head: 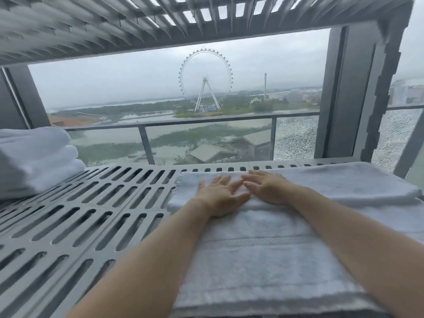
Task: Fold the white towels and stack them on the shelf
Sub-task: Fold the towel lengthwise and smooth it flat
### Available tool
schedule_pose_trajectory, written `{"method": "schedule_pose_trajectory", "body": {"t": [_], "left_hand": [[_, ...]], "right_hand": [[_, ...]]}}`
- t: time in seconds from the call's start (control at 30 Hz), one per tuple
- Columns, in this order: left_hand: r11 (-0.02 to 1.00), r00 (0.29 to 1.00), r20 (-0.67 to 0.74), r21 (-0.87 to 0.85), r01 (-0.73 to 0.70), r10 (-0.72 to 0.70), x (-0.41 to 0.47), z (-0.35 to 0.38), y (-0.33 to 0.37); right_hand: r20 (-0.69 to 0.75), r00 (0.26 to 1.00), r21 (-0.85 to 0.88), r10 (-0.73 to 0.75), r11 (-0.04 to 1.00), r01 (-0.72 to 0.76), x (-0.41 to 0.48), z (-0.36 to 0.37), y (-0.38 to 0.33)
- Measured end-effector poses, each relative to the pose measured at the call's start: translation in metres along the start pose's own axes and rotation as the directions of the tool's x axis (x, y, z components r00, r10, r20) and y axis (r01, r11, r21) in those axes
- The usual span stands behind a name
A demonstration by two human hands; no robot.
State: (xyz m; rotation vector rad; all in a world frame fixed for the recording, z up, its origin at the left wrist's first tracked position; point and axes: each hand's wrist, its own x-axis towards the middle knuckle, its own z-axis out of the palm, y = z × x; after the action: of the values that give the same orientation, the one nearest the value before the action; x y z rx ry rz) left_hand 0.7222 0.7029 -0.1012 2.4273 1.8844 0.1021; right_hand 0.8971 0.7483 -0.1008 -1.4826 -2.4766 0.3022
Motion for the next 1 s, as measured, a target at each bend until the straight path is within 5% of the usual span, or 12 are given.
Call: {"method": "schedule_pose_trajectory", "body": {"t": [0.17, 0.37, 0.6, 0.8, 1.0], "left_hand": [[0.975, 0.97, -0.11, -0.037, -0.221, 0.215, -0.016, -0.005, 0.0], [0.928, 0.905, -0.23, -0.018, -0.373, 0.359, -0.047, -0.013, -0.008], [0.929, 0.891, -0.277, 0.197, -0.313, 0.359, -0.064, -0.017, 0.001], [0.969, 0.942, -0.23, 0.047, -0.241, 0.246, -0.085, -0.01, 0.008], [0.959, 0.929, -0.245, 0.014, -0.282, 0.277, -0.12, -0.015, 0.031]], "right_hand": [[-0.35, 0.936, 0.114, -0.036, 0.99, 0.08, -0.029, -0.014, 0.003], [-0.205, 0.965, 0.011, -0.162, 0.986, 0.168, -0.09, -0.022, 0.023], [-0.354, 0.905, -0.045, -0.237, 0.97, 0.237, -0.097, -0.019, 0.019], [-0.341, 0.913, -0.001, -0.226, 0.971, 0.24, -0.107, -0.021, 0.013], [-0.277, 0.935, 0.053, -0.219, 0.969, 0.243, -0.124, -0.027, 0.01]]}}
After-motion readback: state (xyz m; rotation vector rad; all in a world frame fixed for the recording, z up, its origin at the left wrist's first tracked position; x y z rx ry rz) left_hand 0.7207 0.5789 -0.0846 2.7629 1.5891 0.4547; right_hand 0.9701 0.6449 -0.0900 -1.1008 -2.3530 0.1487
